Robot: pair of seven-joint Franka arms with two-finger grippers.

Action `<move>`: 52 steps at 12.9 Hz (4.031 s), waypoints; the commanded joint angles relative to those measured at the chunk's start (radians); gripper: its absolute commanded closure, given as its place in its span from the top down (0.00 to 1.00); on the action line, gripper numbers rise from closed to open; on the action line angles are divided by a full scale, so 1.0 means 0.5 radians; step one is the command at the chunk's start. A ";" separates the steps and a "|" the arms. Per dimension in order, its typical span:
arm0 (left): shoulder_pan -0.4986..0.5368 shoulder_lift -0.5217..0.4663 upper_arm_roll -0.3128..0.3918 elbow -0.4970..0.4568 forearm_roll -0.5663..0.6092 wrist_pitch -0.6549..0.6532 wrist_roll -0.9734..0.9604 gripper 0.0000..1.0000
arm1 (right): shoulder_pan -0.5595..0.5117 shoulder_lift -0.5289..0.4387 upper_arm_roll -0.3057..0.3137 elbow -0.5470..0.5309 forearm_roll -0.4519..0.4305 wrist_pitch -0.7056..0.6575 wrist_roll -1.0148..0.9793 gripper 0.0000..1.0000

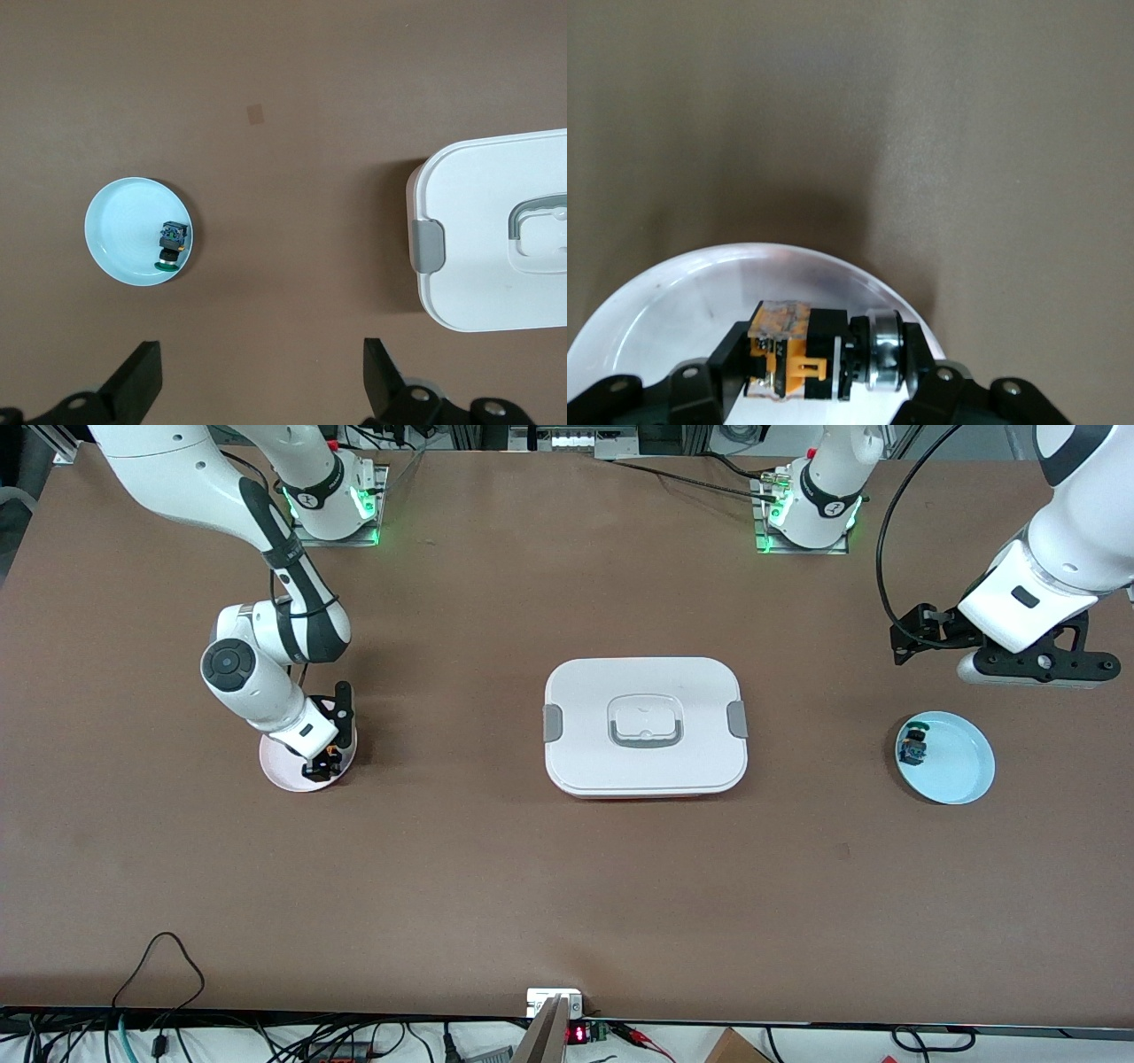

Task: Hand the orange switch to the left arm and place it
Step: 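Close the right gripper on the orange switch, then lift the orange switch with the right gripper over the white box, then carry the switch above the box while the left gripper reaches toward it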

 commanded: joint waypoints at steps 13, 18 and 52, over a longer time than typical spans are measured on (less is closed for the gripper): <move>-0.009 0.018 -0.010 0.061 -0.016 -0.050 -0.010 1.00 | 0.019 -0.349 0.379 0.439 1.102 -0.886 -0.096 0.03; -0.009 0.018 -0.010 0.061 -0.016 -0.050 -0.007 1.00 | 0.313 -0.328 0.398 0.620 1.796 -0.665 -0.093 0.03; 0.193 0.531 -0.234 -0.329 -2.952 -0.160 0.999 0.94 | 0.835 0.040 0.398 1.381 3.776 -0.483 -1.035 0.01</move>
